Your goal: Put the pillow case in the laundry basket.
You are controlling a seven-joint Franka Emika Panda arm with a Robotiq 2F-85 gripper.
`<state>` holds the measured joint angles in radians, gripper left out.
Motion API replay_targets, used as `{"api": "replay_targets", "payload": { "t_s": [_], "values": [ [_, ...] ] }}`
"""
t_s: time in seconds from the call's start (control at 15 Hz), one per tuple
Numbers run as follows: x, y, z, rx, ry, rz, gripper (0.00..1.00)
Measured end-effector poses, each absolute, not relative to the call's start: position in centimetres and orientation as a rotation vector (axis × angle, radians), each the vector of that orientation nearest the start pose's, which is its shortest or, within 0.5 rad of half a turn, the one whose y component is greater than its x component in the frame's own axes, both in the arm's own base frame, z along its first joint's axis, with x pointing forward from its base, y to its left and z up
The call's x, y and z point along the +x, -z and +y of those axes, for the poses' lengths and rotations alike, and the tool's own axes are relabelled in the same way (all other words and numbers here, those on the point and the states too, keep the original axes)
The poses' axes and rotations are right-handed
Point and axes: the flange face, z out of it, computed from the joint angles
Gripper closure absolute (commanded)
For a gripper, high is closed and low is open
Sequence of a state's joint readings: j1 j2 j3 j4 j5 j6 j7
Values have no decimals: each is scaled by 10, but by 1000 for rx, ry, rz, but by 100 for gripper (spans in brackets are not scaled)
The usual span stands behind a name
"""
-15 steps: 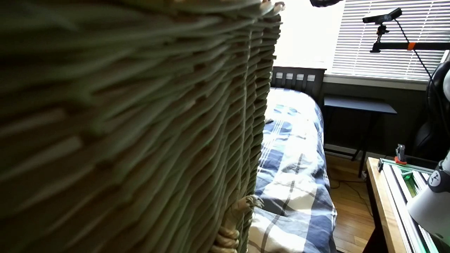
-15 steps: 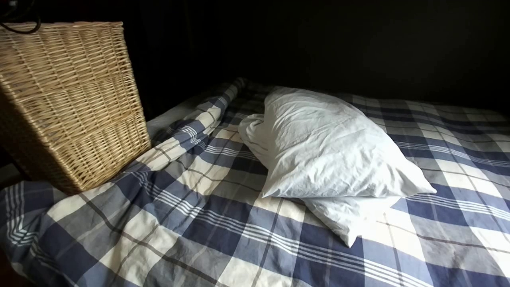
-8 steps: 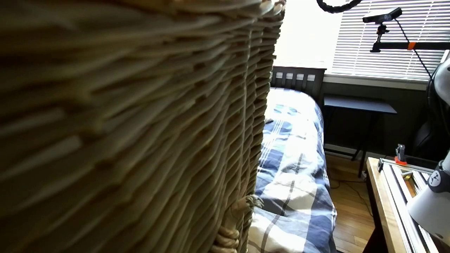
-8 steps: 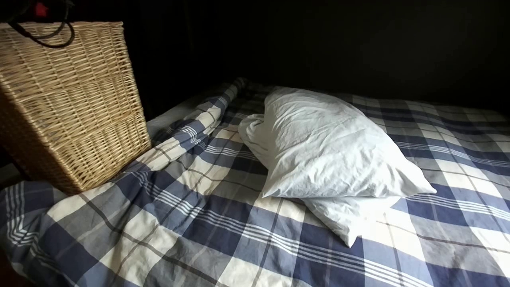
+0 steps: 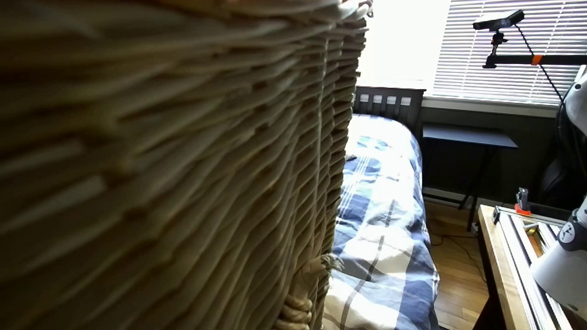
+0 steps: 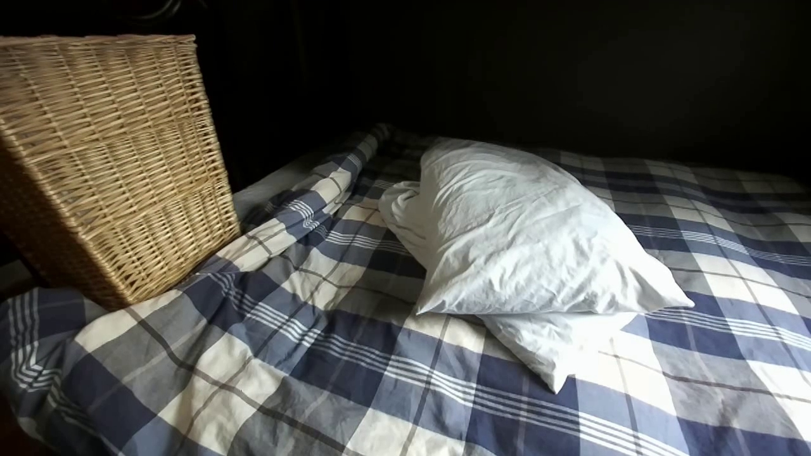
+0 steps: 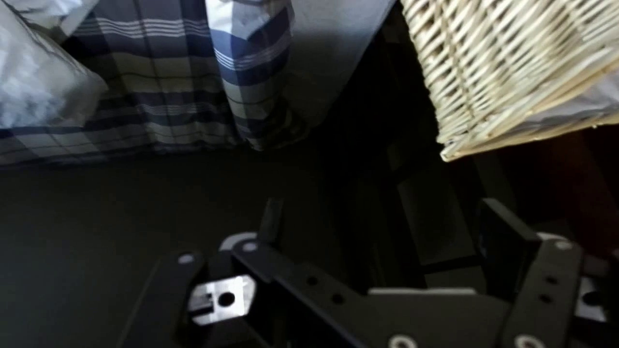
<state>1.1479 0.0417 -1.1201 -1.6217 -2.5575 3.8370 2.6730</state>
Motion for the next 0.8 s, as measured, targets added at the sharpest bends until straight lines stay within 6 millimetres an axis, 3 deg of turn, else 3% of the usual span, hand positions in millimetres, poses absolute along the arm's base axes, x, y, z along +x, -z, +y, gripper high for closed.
{"api": "replay_targets", "payload": {
  "t_s": [0.4, 0.67, 0.8],
  "values": [
    [464, -627, 60, -2738, 923, -275, 0],
    [451, -583, 68, -2836, 809, -223, 0],
    [446, -572, 74, -2854, 770, -224, 0]
  ]
}}
